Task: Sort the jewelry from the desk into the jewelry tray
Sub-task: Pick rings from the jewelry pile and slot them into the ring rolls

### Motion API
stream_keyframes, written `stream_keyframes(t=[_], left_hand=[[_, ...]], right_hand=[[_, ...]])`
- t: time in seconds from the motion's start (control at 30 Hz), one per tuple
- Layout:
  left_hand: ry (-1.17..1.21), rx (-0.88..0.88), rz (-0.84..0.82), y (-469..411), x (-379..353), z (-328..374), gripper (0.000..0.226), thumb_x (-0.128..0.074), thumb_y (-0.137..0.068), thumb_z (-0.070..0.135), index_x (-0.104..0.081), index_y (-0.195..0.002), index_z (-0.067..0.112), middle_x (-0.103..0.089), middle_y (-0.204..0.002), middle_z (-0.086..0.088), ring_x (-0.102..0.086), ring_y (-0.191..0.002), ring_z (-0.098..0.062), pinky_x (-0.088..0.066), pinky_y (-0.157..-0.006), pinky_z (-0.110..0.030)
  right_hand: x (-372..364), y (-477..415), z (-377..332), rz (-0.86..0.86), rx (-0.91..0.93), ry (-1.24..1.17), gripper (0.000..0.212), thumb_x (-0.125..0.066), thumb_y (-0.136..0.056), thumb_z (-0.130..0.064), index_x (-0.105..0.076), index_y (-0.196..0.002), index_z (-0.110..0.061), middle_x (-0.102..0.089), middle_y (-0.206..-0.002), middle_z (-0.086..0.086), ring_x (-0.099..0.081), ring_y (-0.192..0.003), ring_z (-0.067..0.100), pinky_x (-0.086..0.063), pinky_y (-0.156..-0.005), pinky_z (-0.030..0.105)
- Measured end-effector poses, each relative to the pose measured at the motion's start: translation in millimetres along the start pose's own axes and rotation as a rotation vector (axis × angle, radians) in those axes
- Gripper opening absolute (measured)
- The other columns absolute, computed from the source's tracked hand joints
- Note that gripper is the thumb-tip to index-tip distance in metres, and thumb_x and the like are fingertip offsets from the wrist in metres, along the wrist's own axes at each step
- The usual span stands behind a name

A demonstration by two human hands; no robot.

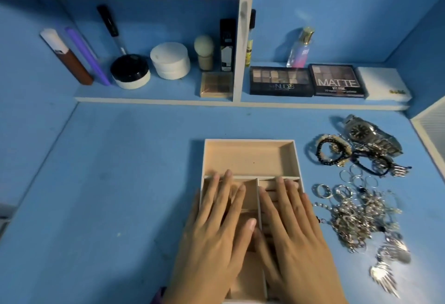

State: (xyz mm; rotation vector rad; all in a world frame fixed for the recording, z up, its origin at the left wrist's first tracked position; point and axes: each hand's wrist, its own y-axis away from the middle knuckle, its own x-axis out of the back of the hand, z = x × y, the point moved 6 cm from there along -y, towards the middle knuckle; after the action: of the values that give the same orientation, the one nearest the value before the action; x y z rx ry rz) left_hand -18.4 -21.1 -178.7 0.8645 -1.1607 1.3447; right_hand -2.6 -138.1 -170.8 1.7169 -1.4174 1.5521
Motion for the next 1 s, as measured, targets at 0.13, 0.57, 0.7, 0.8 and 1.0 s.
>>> stream_keyframes(t=[0.13, 0.57, 0.7, 0.8, 1.0], left_hand=[[-0.023, -0.006, 0.066, -1.7, -0.6, -0.9, 0.055, -0.021, -0.096, 0.046, -0.051, -0.131, 0.014, -0.039, -0.145, -0.008, -0.033, -0.136, -0.027, -0.033, -0.102, -0.042], [0.052, 0.038, -0.086, -6.0, 14.3, 2.2, 0.078, 0.013, -0.073, 0.067, -0.010, -0.142, 0.042, 0.007, -0.154, 0.017, 0.015, -0.137, 0.001, 0.006, -0.115, -0.031], [0.140, -0.089, -0.069, -21.3, 43.9, 20.9, 0.060, -0.018, -0.085, 0.067, -0.038, -0.133, 0.039, -0.033, -0.145, 0.015, -0.020, -0.135, -0.003, -0.009, -0.110, -0.019], [0.209, -0.239, -0.006, -40.3, 59.5, 48.9, 0.032, -0.041, -0.089, 0.046, -0.056, -0.115, 0.034, -0.051, -0.121, 0.020, -0.039, -0.114, -0.001, -0.026, -0.093, -0.015], [0.134, -0.387, -0.205, -82.5, 26.6, 100.5, 0.020, -0.051, -0.092, 0.027, -0.064, -0.107, 0.024, -0.065, -0.110, 0.006, -0.051, -0.090, -0.007, -0.033, -0.088, -0.022]], right_hand=[[-3.5, -0.1, 1.1, 0.086, 0.027, 0.058, 0.057, -0.020, -0.096, -0.042, -0.052, -0.130, -0.009, -0.045, -0.139, 0.020, -0.034, -0.132, 0.029, -0.024, -0.107, 0.043], [14.4, -3.7, 7.6, -0.070, 0.056, -0.274, 0.050, -0.034, -0.086, -0.042, -0.058, -0.122, -0.017, -0.057, -0.128, 0.004, -0.047, -0.124, 0.020, -0.033, -0.109, 0.031], [54.4, -10.7, 50.1, 0.126, -0.027, -0.326, 0.026, -0.052, -0.085, -0.028, -0.065, -0.104, -0.017, -0.062, -0.101, -0.004, -0.050, -0.096, 0.011, -0.035, -0.078, 0.015], [70.6, -18.1, 94.0, 0.176, -0.147, -0.101, 0.007, -0.064, -0.084, -0.022, -0.066, -0.090, -0.018, -0.060, -0.085, -0.003, -0.049, -0.088, 0.018, -0.032, -0.069, 0.024], [73.9, -23.2, 119.1, 0.009, -0.241, -0.014, 0.012, -0.067, -0.080, -0.032, -0.069, -0.078, -0.021, -0.060, -0.076, -0.007, -0.048, -0.079, 0.013, -0.042, -0.061, 0.028]])
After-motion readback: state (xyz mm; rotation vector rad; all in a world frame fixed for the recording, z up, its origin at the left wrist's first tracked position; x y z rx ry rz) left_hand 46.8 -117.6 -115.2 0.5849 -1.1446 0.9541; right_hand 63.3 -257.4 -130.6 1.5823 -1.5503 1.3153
